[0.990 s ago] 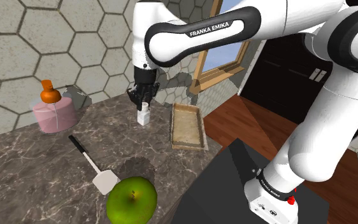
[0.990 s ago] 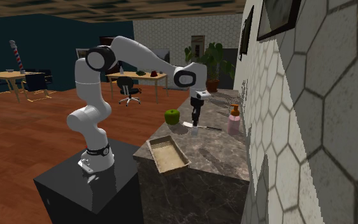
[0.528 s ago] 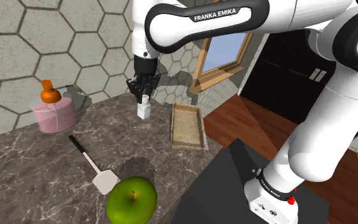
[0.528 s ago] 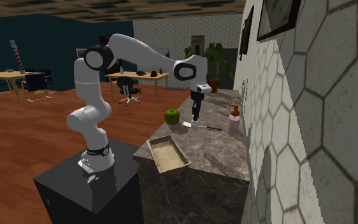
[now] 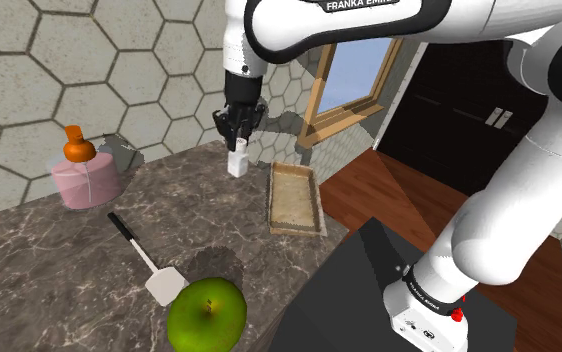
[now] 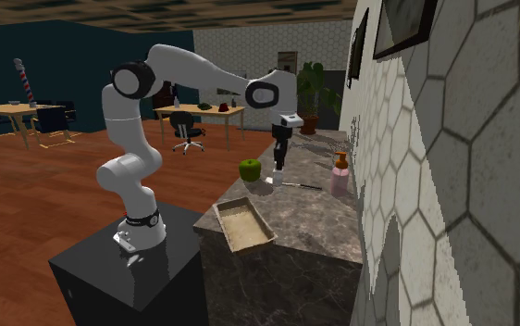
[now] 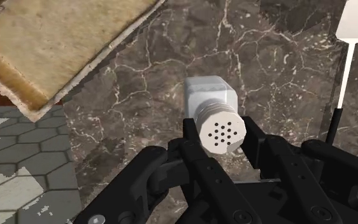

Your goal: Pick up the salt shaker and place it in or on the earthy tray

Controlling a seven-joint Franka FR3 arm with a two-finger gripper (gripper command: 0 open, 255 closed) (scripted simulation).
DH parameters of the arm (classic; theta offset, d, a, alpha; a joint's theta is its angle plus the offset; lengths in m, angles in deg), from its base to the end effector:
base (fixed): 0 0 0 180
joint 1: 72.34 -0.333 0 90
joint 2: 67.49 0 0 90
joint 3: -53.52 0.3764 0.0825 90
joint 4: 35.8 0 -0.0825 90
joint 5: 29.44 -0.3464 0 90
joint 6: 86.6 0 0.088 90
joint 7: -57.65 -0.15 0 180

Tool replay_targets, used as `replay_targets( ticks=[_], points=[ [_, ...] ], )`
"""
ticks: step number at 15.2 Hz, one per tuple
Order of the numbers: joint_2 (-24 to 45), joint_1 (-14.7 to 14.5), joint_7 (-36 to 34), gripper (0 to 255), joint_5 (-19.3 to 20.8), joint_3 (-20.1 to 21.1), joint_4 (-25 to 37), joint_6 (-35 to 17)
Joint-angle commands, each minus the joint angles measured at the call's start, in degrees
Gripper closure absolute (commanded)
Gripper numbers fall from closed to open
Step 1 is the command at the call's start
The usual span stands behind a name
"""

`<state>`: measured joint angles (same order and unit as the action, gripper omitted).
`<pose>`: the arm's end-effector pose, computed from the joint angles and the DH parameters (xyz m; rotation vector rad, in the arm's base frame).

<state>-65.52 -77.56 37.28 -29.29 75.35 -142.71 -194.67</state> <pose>0.4780 0.2409 0.5224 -3.1314 -0.1838 0.0232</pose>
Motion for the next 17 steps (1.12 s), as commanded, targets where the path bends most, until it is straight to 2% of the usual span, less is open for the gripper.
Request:
replay_targets(
  ticks=[1,7,13,17],
  points=[
    [-3.73,1.14,2.56,255,-1.42,-0.94,-3.24,0.26],
    [-14.74,3.75,10.69,255,-4.45,-5.19,-12.67,1.54],
    [-25.11,6.08,19.28,255,-4.84,-11.12,-20.2,4.6],
    [-24.84,5.95,19.29,255,-4.91,-11.0,-23.06,1.48]
  ],
)
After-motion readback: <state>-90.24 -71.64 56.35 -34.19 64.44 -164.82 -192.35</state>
